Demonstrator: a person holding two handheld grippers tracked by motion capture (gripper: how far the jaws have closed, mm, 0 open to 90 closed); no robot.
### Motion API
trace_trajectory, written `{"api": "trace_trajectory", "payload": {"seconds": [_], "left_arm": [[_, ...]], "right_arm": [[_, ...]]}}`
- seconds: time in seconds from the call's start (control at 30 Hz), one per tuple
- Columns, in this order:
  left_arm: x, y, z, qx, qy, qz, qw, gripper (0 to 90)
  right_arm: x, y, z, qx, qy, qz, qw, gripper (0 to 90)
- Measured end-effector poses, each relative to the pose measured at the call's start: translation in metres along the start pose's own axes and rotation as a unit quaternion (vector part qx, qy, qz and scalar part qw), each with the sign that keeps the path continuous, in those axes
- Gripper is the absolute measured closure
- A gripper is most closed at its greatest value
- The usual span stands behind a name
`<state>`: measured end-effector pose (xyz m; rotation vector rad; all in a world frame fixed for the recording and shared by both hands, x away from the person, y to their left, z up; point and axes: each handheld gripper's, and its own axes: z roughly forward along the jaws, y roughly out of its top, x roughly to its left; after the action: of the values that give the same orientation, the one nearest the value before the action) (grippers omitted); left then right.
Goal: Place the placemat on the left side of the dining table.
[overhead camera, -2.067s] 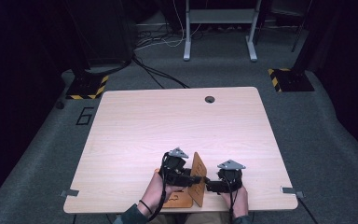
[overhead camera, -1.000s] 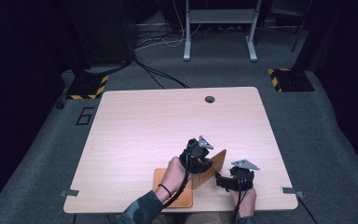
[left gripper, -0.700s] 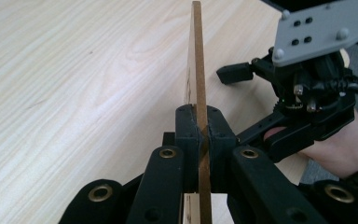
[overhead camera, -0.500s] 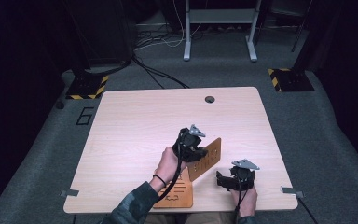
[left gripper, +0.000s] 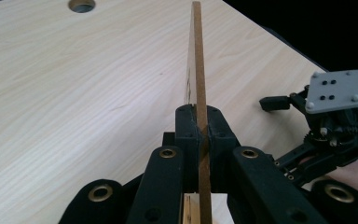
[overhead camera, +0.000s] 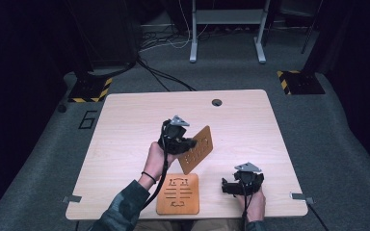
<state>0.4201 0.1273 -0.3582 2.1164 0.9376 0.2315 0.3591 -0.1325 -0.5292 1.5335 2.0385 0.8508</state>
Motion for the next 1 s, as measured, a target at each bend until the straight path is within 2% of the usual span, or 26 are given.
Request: {"api": "trace_trajectory", "payload": {"seconds": [0.2,0.4,0.6,0.77,1.0], "left_arm": [[0.019,-0.003,-0.013,-0.010,0.013,-0.017,0.9997,85.8],[0.040,-0.007,-0.027,-0.028,0.027,-0.045,0.9982,85.8],[0.059,-0.012,-0.038,-0.040,0.042,-0.071,0.9958,85.8],[0.074,-0.017,-0.048,-0.041,0.057,-0.083,0.9941,85.8],[0.094,-0.024,-0.061,-0.051,0.077,-0.107,0.9899,85.8]], "right_arm": [[-0.001,0.000,0.000,-0.001,0.001,-0.003,1.0000,0.0],[-0.001,0.000,0.000,-0.001,0.001,-0.006,1.0000,0.0],[-0.001,0.000,0.000,-0.003,0.001,-0.004,1.0000,0.0],[-0.001,0.000,0.000,-0.003,0.001,-0.004,1.0000,0.0],[-0.002,0.000,0.000,-0.002,-0.001,-0.003,1.0000,0.0]]}}
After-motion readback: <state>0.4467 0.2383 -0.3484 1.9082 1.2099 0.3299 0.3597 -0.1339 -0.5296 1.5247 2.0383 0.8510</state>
